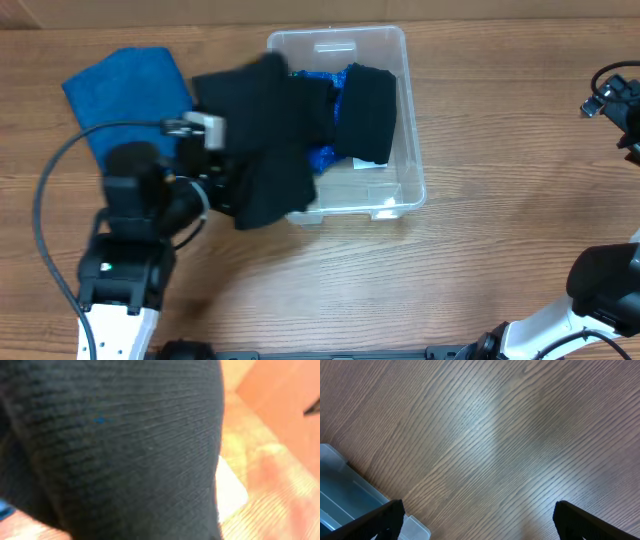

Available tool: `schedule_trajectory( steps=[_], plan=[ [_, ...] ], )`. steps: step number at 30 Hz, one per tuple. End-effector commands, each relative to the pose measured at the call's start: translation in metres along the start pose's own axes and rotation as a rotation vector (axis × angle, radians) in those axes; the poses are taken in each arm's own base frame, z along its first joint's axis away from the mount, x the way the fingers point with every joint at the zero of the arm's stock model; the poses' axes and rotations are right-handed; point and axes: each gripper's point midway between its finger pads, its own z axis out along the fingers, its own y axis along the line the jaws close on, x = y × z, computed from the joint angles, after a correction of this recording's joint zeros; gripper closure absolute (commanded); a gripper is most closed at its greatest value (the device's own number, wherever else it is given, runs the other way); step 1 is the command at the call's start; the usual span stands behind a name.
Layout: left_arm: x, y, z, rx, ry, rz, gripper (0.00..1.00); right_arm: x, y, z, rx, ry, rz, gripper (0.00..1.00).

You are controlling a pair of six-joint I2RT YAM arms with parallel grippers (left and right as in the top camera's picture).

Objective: Pack container
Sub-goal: 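Carry the black cloth into the bin and press it flat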

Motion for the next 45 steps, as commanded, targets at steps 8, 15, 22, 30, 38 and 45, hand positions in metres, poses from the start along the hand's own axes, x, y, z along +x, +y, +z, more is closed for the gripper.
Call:
schedule_trajectory(
  steps=[8, 15, 22, 30, 38, 45],
  plan=[
    [-0.048, -0.058, 0.043, 0.001, -0.063, 0.212, 0.96, 0.0, 0.007, -0.015, -0.04, -0.036, -0.006, 0.0],
    [-0.061, -0.067, 0.088, 0.005, 0.152, 0.278, 0.96, 0.0, 0.007, -0.015, -0.041, -0.036, -0.007, 0.0],
    [0.019, -0.069, 0.126, 0.101, 0.475, 0.339, 0.96, -0.001, 0.007, -0.015, -0.043, -0.04, -0.007, 0.0],
    [0.05, -0.054, 0.137, 0.225, 0.574, 0.808, 0.96, -0.001, 0.007, -0.015, -0.042, -0.039, -0.007, 0.0],
    [0.016, -0.059, 0.158, 0.227, 0.402, 1.068, 0.96, 0.0, 0.007, -0.015, -0.041, -0.036, -0.007, 0.0],
    [0.075, -0.06, 0.151, 0.365, 0.613, 0.976, 0.96, 0.0, 0.007, -0.015, -0.038, -0.038, -0.007, 0.0]
  ],
)
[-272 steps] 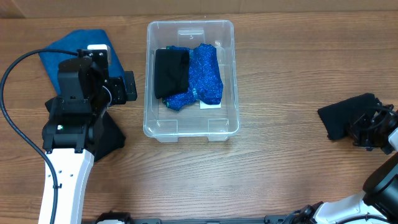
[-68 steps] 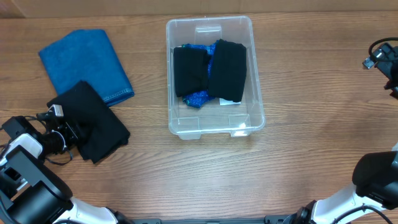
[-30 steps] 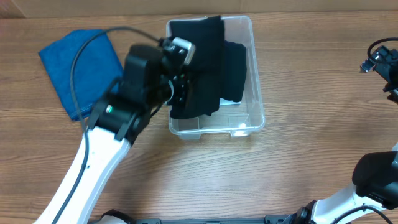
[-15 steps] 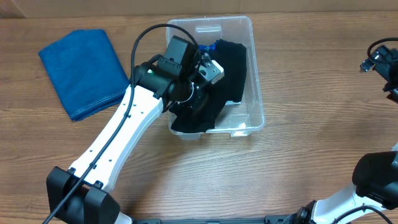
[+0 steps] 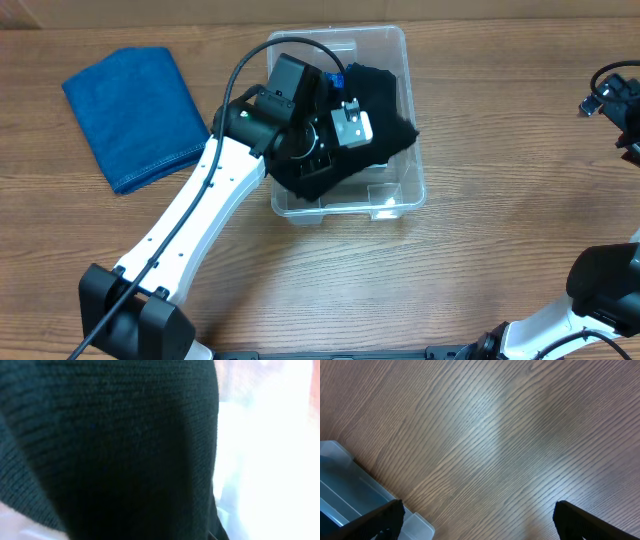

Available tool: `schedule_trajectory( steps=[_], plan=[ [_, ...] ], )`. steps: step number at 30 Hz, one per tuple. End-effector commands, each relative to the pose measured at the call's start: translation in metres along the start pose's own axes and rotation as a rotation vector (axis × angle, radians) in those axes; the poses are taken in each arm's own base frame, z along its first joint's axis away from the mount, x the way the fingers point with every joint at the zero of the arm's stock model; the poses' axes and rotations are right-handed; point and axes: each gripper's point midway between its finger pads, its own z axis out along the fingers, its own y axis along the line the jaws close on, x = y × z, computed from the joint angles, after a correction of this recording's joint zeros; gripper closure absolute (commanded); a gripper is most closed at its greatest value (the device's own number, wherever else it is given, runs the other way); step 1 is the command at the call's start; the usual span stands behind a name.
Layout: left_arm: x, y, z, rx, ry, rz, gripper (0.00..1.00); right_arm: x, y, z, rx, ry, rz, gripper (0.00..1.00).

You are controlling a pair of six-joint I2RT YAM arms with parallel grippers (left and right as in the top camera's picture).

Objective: Pack container
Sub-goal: 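Carry the black cloth into the bin and press it flat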

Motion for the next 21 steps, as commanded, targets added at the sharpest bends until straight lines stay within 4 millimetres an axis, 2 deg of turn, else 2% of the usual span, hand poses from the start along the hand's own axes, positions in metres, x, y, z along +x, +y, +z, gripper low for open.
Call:
schedule_trajectory(
  steps=[1, 4, 8, 11, 13, 14, 15, 16, 18, 20, 21],
  plan=[
    [0.0, -0.024, 0.013, 0.138, 0.006, 0.009, 0.96, -0.002, 0.003, -0.015, -0.014, -0.047, -0.008, 0.0],
    [0.006, -0.042, 0.023, 0.234, 0.022, 0.013, 0.96, -0.002, 0.003, -0.015, -0.014, -0.047, -0.009, 0.0],
    [0.016, -0.053, 0.041, 0.298, 0.069, -0.004, 0.96, -0.001, 0.003, -0.015, -0.013, -0.044, -0.011, 0.0],
    [0.022, -0.061, 0.046, 0.334, 0.1, -0.016, 0.96, -0.001, 0.003, -0.015, -0.013, -0.043, -0.01, 0.0],
    [0.026, -0.057, 0.05, 0.318, 0.12, -0.012, 0.96, -0.001, 0.003, -0.015, -0.013, -0.043, -0.01, 0.0],
    [0.03, -0.047, 0.054, 0.266, 0.145, 0.003, 0.96, -0.001, 0.003, -0.015, -0.013, -0.043, -0.01, 0.0],
    [0.028, -0.041, 0.056, 0.237, 0.141, 0.012, 0.87, -0.001, 0.003, -0.015, -0.013, -0.043, -0.01, 0.0],
    [0.027, -0.036, 0.057, 0.216, 0.137, 0.014, 0.7, -0.001, 0.003, -0.015, -0.013, -0.043, -0.01, 0.0],
    [0.021, -0.028, 0.06, 0.182, 0.114, 0.021, 0.66, -0.001, 0.003, -0.015, -0.013, -0.043, -0.01, 0.0],
    [0.014, -0.021, 0.061, 0.152, 0.088, 0.017, 0.46, -0.001, 0.003, -0.015, -0.013, -0.043, -0.011, 0.0],
    [0.011, -0.016, 0.062, 0.133, 0.073, 0.003, 0.42, -0.001, 0.003, -0.015, -0.013, -0.043, -0.011, 0.0]
  ],
)
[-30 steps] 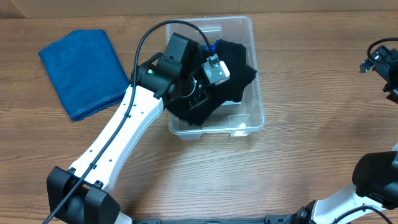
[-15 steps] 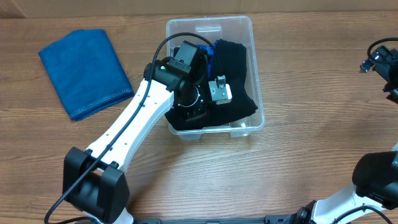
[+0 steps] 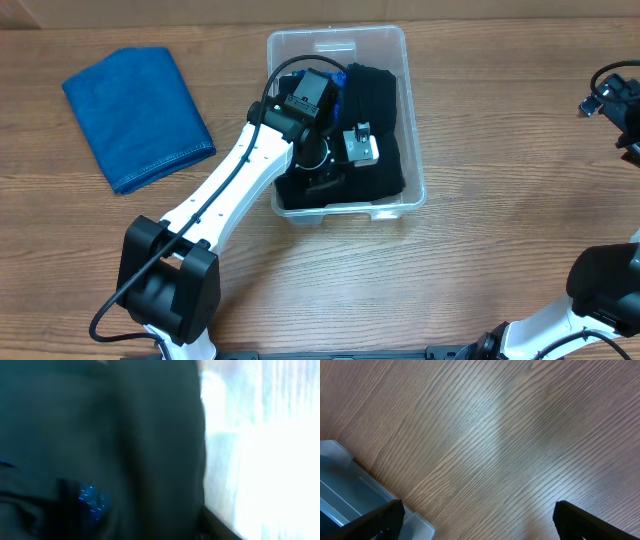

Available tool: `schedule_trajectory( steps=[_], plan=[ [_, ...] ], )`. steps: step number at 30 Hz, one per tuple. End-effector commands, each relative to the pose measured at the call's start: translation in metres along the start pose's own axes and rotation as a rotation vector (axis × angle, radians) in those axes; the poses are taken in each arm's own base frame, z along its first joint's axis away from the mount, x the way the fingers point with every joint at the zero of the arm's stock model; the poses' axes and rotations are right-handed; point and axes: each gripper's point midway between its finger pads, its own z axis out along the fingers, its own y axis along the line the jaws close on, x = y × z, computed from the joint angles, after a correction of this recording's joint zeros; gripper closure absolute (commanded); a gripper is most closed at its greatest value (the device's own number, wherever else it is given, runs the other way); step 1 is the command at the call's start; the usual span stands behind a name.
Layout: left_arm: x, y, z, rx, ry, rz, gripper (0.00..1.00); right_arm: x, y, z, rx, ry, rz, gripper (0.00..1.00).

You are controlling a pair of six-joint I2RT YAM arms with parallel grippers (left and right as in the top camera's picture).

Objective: Pack container
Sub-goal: 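Carry the black cloth into the bin and press it flat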

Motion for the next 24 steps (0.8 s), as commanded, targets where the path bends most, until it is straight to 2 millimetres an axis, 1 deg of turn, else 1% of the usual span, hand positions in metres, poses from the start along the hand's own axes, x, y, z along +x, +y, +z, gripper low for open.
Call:
schedule_trajectory(
  steps=[1, 2, 4, 6, 8, 10, 11, 12, 13, 14, 15, 17, 21, 23, 24],
  plan=[
    [-0.021, 0.016, -0.004, -0.063, -0.063, -0.012, 0.19, -0.001, 0.003, -0.015, -0.014, -0.045, -0.01, 0.0],
    [-0.026, 0.023, -0.005, -0.09, -0.087, -0.031, 0.0, -0.001, 0.003, -0.015, -0.014, -0.045, -0.01, 0.0],
    [-0.034, 0.039, -0.008, -0.154, -0.122, -0.077, 0.0, -0.001, 0.003, -0.015, -0.014, -0.045, -0.01, 0.0],
    [-0.038, 0.058, -0.013, -0.237, -0.143, -0.172, 0.0, -0.001, 0.003, -0.015, -0.014, -0.045, -0.01, 0.0],
    [-0.04, 0.063, -0.016, -0.254, -0.158, -0.232, 0.0, -0.002, 0.003, -0.015, -0.014, -0.046, -0.01, 0.0],
    [-0.044, 0.057, -0.015, -0.219, -0.18, -0.296, 0.0, -0.002, 0.003, -0.015, -0.014, -0.047, -0.01, 0.0],
    [-0.043, 0.052, -0.014, -0.19, -0.18, -0.305, 0.05, -0.002, 0.003, -0.015, -0.014, -0.047, -0.01, 0.0],
    [-0.041, 0.048, -0.012, -0.178, -0.169, -0.324, 0.18, -0.002, 0.003, -0.015, -0.015, -0.048, -0.01, 0.0],
    [-0.038, 0.046, -0.011, -0.172, -0.153, -0.347, 0.5, -0.002, 0.003, -0.015, -0.015, -0.049, -0.01, 0.0],
    [-0.033, 0.042, -0.008, -0.156, -0.134, -0.391, 0.79, -0.003, 0.003, -0.015, -0.016, -0.05, -0.01, 0.0],
    [-0.029, 0.039, -0.004, -0.141, -0.119, -0.437, 0.95, -0.003, 0.003, -0.015, -0.016, -0.051, -0.01, 0.0],
    [-0.019, 0.033, 0.008, -0.105, -0.074, -0.519, 0.96, -0.003, 0.003, -0.015, -0.017, -0.052, -0.011, 0.0],
    [-0.008, 0.033, 0.029, -0.085, -0.027, -0.551, 0.96, -0.003, 0.003, -0.015, -0.016, -0.051, -0.01, 0.0],
    [0.006, 0.043, 0.047, -0.125, 0.026, -0.56, 0.93, -0.002, 0.003, -0.015, -0.015, -0.049, -0.01, 0.0],
    [0.01, 0.046, 0.052, -0.14, 0.041, -0.562, 0.88, -0.002, 0.003, -0.015, -0.015, -0.049, -0.01, 0.0]
  ],
)
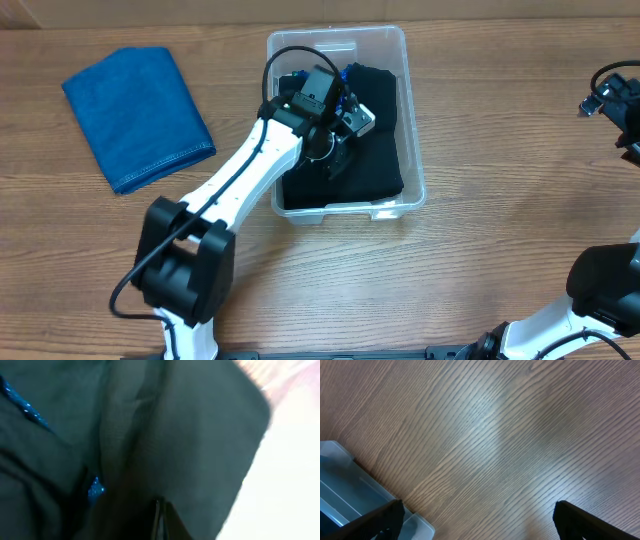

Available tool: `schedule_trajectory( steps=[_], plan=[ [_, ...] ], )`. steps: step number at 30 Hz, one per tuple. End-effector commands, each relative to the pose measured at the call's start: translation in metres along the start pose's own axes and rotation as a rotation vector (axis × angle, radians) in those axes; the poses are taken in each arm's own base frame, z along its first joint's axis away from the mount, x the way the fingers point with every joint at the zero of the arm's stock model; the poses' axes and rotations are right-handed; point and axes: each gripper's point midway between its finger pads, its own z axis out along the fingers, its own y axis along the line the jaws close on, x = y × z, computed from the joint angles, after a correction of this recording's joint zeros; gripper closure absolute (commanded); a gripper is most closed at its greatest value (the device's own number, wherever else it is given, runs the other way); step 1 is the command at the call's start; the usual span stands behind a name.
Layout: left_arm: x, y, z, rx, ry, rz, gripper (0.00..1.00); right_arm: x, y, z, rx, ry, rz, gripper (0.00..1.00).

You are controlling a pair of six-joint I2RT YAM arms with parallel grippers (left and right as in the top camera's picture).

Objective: Pack container
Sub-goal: 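Carry the black cloth into the bin and press it flat, then move the left gripper to the blue denim cloth and grasp it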

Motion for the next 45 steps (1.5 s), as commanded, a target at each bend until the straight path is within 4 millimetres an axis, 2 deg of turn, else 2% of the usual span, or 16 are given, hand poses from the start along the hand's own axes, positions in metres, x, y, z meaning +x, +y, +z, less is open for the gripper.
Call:
schedule_trajectory(
  steps=[1, 3, 5, 7, 9, 12, 14, 15, 17, 19, 21, 25, 29, 33, 39, 45],
  plan=[
    [0.006, 0.018, 0.027, -0.075, 0.05, -0.033, 0.84, -0.001, 0.003, -0.015, -0.014, -0.045, -0.01, 0.0],
    [0.005, 0.029, 0.035, -0.104, 0.043, -0.067, 0.84, -0.001, 0.003, -0.015, -0.014, -0.045, -0.01, 0.0],
    [-0.001, 0.037, 0.031, -0.115, 0.007, -0.132, 0.62, -0.001, 0.003, -0.015, -0.014, -0.044, -0.01, 0.0],
    [-0.011, 0.037, 0.022, -0.099, -0.024, -0.148, 0.56, -0.001, 0.003, -0.015, -0.013, -0.042, -0.01, 0.0],
    [-0.022, 0.034, 0.002, -0.095, -0.052, -0.142, 0.56, -0.001, 0.003, -0.015, -0.014, -0.043, -0.01, 0.0],
    [-0.061, 0.025, -0.081, -0.135, -0.189, -0.112, 0.48, -0.001, 0.003, -0.015, -0.014, -0.045, -0.01, 0.0],
    [-0.071, 0.032, -0.134, -0.218, -0.273, -0.114, 0.39, -0.001, 0.003, -0.015, -0.014, -0.045, -0.01, 0.0],
    [-0.068, 0.041, -0.157, -0.275, -0.303, -0.15, 0.28, -0.001, 0.003, -0.015, -0.014, -0.045, -0.01, 0.0],
    [-0.047, 0.072, -0.199, -0.386, -0.338, -0.322, 0.0, -0.001, 0.003, -0.015, -0.014, -0.045, -0.011, 0.0],
    [-0.01, 0.108, -0.226, -0.434, -0.336, -0.526, 0.0, -0.002, 0.003, -0.015, -0.014, -0.046, -0.01, 0.0],
    [0.038, 0.15, -0.244, -0.478, -0.315, -0.77, 0.0, -0.002, 0.003, -0.015, -0.015, -0.047, -0.011, 0.0],
    [0.124, 0.219, -0.261, -0.448, -0.306, -1.067, 0.0, -0.002, 0.003, -0.015, -0.015, -0.048, -0.012, 0.0],
    [0.2, 0.27, -0.255, -0.423, -0.275, -1.248, 0.0, -0.001, 0.003, -0.015, -0.014, -0.046, -0.024, 0.0],
    [0.254, 0.303, -0.213, -0.308, -0.217, -1.312, 0.0, -0.002, 0.003, -0.015, -0.013, -0.046, -0.041, 0.0],
    [0.301, 0.338, -0.155, -0.217, -0.204, -1.356, 0.0, -0.002, 0.003, -0.015, -0.012, -0.046, -0.041, 0.0],
    [0.303, 0.368, -0.136, -0.207, -0.307, -1.277, 0.0, -0.003, 0.003, -0.013, -0.014, -0.05, -0.041, 0.0]
  ],
)
